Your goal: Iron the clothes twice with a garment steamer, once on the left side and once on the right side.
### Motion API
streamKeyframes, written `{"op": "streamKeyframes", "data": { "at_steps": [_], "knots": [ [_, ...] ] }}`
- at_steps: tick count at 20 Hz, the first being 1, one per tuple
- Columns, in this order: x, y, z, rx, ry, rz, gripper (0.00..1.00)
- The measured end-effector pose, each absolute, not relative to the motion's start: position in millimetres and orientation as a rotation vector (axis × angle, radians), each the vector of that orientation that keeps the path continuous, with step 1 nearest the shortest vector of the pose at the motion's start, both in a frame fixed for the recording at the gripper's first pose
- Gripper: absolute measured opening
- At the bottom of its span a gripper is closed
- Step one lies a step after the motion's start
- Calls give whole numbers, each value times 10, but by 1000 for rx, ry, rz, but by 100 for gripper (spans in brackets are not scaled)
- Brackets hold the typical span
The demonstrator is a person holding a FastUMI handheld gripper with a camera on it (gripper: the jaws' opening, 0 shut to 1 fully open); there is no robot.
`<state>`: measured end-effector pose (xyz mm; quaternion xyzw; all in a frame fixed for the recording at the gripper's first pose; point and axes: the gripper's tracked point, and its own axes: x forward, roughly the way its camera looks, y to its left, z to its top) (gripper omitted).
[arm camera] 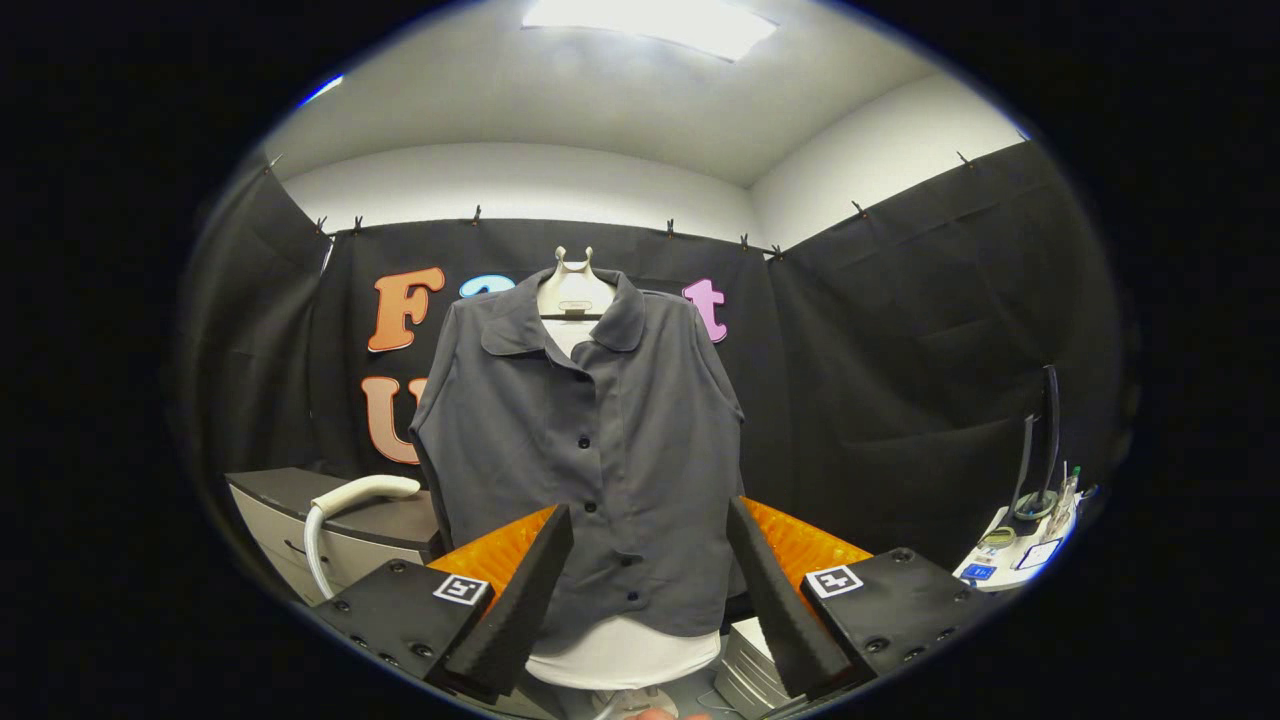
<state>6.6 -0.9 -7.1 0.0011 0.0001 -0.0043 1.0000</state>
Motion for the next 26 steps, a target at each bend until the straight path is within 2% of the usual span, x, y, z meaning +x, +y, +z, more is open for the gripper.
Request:
{"op": "streamKeyframes", "data": {
  "at_steps": [7,12,21,24,26],
  "knots": [
    [47,93,-63,3,1,9,99],
    [63,460,25,-22,-4,85,99],
    [202,2408,380,-62,23,403,99],
    [393,3263,458,-8,63,544,99],
    [609,3666,566,-21,41,586,99]
  ]
}}
